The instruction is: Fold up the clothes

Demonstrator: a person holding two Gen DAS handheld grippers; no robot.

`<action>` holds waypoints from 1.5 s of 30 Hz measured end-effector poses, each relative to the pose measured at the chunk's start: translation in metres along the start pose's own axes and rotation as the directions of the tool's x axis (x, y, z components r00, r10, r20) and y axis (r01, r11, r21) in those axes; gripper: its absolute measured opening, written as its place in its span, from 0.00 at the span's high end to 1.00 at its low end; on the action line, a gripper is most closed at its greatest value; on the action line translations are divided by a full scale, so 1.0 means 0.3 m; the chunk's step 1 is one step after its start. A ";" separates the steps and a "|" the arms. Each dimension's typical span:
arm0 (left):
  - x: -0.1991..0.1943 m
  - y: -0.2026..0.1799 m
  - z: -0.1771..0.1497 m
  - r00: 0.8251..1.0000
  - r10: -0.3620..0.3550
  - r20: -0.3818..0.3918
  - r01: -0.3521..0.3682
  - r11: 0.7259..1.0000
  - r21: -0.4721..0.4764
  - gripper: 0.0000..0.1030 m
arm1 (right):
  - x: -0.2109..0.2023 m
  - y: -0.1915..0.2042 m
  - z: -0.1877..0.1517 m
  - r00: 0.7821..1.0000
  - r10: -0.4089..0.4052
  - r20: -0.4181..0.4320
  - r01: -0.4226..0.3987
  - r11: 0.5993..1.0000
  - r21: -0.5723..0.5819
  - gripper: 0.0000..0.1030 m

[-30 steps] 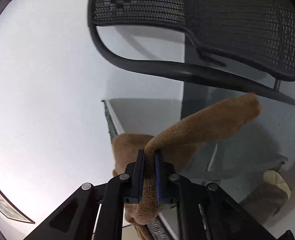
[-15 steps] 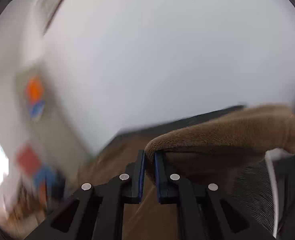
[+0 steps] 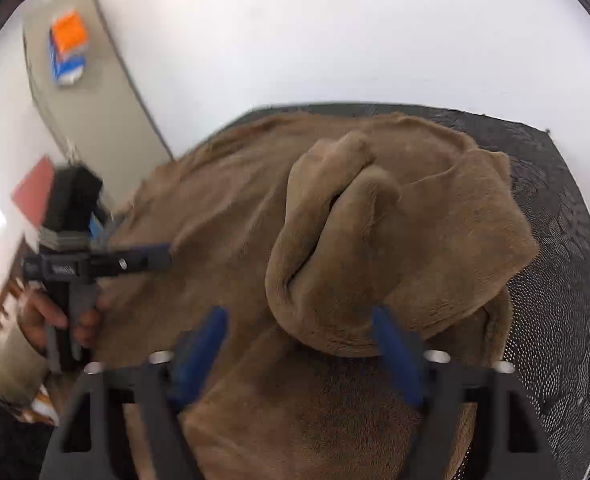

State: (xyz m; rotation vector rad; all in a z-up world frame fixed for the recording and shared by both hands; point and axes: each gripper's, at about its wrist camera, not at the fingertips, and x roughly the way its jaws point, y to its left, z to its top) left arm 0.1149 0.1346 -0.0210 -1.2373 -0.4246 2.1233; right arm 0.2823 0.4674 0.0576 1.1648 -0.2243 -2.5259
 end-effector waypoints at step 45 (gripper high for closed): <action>-0.164 0.145 0.118 0.966 -0.257 0.012 0.237 0.872 -0.428 0.01 | 0.122 0.115 0.082 0.876 0.482 -0.014 -0.476 0.868 0.142 0.21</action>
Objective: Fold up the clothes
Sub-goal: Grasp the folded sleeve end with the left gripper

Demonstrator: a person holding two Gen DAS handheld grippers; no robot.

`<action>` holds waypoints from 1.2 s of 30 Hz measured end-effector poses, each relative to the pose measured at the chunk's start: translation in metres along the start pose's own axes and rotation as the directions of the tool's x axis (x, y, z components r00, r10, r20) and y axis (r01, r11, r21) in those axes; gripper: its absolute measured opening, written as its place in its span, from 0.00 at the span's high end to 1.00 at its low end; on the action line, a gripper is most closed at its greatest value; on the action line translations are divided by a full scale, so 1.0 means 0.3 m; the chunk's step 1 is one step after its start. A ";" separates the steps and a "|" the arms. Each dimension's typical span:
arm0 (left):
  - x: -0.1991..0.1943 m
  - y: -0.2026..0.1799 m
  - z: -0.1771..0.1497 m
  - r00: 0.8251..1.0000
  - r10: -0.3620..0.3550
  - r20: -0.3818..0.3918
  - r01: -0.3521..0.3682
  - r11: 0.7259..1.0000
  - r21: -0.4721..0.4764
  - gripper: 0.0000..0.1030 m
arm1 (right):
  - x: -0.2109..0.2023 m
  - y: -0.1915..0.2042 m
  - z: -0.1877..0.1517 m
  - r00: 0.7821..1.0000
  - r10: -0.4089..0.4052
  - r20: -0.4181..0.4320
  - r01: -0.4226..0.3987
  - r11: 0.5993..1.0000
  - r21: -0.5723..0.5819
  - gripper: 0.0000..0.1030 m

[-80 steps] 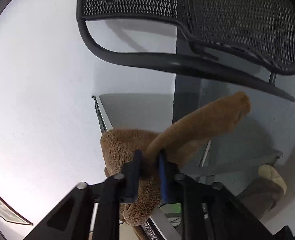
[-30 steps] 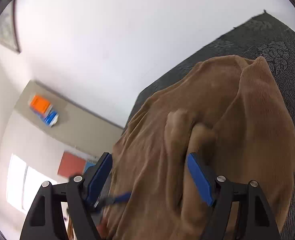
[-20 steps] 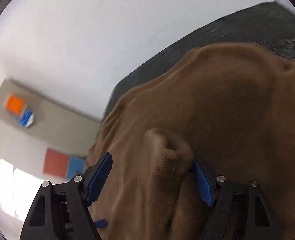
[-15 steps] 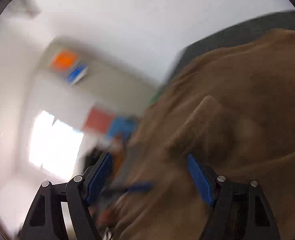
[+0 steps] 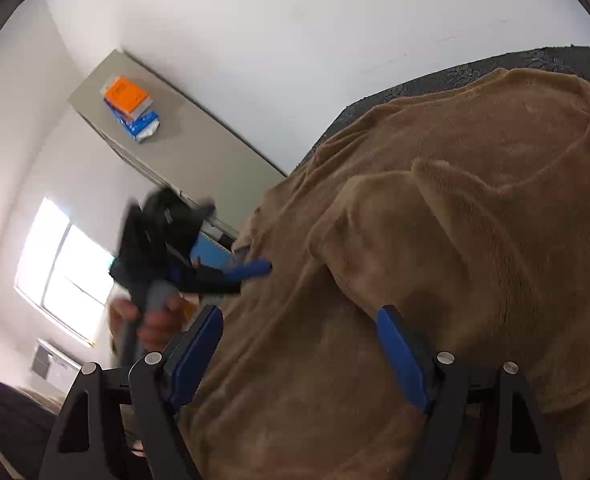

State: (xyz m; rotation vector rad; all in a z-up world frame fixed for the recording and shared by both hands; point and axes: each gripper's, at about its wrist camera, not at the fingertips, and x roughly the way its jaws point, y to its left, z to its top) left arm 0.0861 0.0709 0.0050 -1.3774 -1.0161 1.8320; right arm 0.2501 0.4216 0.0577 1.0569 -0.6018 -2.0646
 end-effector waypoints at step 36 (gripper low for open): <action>0.244 0.030 0.152 0.985 0.130 -0.117 -0.102 0.969 0.225 0.83 | 0.106 -0.018 -0.066 0.993 -0.111 -0.040 0.106 0.988 -0.110 0.21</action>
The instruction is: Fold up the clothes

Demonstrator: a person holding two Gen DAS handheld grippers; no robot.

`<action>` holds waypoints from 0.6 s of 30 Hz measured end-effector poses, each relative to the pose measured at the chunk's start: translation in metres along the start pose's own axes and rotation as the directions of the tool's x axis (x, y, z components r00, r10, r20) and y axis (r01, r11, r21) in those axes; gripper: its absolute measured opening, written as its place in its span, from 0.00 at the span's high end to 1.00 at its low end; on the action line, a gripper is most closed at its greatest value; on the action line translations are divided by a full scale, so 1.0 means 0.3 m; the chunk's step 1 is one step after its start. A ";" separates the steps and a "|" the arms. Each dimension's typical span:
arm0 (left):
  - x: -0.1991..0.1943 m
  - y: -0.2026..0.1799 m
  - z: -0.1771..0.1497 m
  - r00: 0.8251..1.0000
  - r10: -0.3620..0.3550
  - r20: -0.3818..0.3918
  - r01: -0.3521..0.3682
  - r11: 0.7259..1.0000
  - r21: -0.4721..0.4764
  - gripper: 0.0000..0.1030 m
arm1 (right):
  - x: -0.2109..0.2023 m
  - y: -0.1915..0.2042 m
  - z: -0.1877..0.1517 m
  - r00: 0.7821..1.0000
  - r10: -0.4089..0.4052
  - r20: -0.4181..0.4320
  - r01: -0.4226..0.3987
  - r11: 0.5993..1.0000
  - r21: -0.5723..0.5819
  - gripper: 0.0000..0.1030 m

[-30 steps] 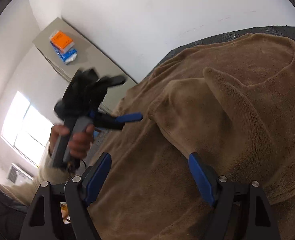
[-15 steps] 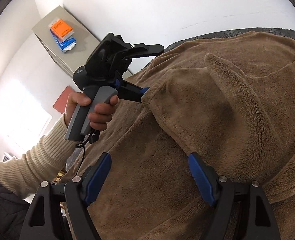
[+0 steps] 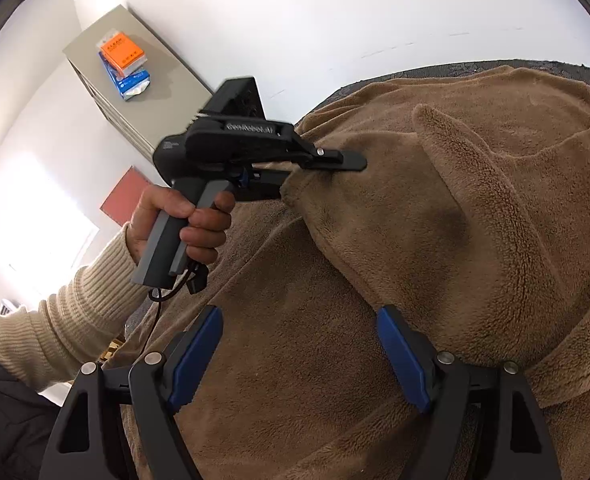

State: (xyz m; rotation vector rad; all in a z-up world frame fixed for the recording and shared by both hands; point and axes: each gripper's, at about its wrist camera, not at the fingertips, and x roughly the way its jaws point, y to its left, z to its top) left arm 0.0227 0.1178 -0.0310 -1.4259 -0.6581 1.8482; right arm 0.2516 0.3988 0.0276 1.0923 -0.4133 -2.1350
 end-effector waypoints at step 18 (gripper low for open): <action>-0.476 -0.142 0.272 0.935 -0.048 0.353 0.006 0.993 0.119 0.84 | -0.242 -0.047 0.071 0.768 -0.607 0.204 0.604 0.792 0.086 0.21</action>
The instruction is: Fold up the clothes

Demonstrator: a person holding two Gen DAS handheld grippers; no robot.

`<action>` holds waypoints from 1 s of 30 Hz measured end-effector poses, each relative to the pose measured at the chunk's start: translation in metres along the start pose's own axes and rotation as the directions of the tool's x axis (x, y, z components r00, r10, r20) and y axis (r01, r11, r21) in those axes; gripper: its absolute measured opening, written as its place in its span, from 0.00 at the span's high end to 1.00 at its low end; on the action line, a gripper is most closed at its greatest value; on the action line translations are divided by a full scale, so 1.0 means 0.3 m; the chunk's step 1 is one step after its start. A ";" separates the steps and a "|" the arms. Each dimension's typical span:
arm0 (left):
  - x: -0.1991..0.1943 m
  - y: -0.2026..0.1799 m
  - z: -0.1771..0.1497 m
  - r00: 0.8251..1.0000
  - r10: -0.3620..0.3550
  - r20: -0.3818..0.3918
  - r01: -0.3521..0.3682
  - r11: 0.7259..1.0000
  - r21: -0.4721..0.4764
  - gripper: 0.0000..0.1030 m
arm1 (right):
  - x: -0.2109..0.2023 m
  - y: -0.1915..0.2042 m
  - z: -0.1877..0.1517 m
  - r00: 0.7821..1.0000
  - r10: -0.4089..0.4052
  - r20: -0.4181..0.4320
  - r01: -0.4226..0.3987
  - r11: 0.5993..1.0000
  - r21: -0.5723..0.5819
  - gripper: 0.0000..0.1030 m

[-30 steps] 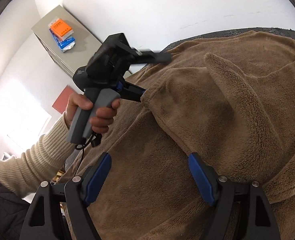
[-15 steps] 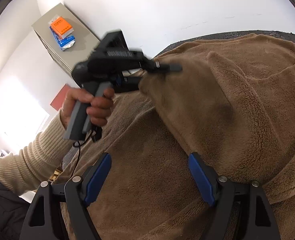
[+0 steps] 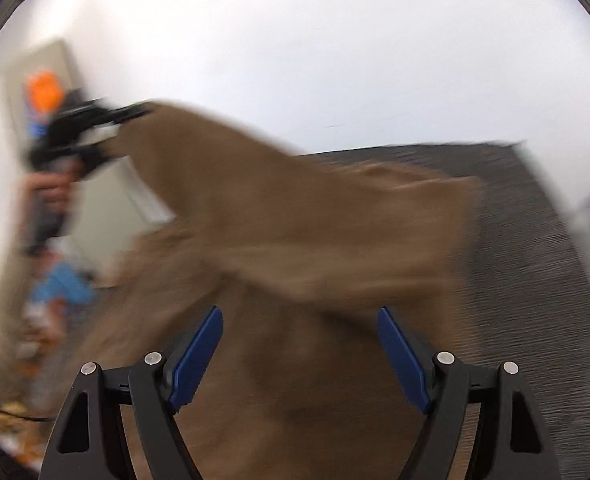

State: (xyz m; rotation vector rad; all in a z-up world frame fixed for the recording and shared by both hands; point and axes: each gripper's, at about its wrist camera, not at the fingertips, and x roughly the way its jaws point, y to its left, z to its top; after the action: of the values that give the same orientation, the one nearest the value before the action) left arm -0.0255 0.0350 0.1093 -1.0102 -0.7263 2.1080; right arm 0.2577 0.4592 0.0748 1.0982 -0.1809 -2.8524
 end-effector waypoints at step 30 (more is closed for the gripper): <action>0.076 0.281 -0.197 0.795 0.593 -0.128 -0.575 0.804 0.150 0.43 | 0.335 0.074 0.049 0.963 -0.089 -0.255 0.033 0.976 -0.215 0.21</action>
State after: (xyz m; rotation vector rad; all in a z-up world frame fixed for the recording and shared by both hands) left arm -0.0159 0.0121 0.0069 -1.4770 -0.2155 2.4989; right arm 0.1741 0.4267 0.0221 1.4386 0.1701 -2.6610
